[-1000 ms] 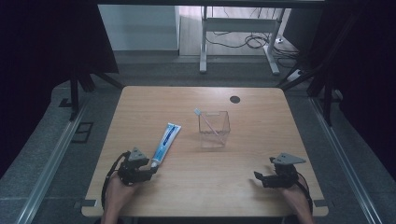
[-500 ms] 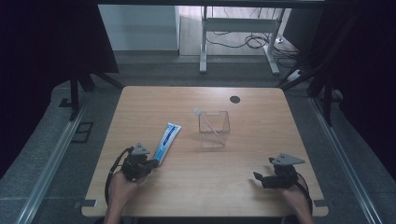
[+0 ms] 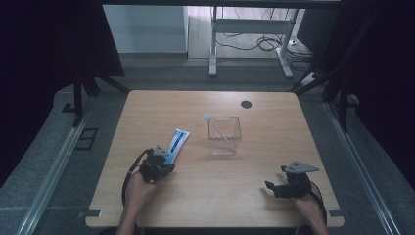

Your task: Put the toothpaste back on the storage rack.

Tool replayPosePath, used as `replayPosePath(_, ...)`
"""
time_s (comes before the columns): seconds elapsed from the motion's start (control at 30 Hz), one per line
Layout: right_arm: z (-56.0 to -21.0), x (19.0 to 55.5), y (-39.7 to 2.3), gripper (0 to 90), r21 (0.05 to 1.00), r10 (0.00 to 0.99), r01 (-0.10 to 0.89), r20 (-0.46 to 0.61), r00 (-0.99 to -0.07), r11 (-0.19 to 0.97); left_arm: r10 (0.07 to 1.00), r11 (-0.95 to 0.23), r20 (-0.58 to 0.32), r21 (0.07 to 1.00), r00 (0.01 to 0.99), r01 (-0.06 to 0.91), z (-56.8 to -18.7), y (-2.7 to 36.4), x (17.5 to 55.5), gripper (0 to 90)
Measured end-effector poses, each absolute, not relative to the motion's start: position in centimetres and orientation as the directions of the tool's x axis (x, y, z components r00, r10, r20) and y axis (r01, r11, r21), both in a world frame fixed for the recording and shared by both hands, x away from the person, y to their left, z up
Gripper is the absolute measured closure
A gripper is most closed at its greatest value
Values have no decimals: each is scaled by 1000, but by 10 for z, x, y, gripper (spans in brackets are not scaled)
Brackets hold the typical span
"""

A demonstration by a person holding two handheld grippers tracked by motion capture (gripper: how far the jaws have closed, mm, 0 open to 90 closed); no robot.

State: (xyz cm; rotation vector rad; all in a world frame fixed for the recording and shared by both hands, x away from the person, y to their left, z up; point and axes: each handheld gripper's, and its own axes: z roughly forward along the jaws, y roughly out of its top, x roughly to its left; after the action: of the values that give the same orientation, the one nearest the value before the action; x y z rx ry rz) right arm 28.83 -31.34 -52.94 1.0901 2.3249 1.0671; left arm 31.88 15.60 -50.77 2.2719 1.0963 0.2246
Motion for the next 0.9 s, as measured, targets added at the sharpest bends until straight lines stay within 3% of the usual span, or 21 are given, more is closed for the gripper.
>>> replayPosePath(0.9,-531,289,-314,110,750,776,516,5,-630,414,764,-511,-72,538,641,670,-507,179,329,894)
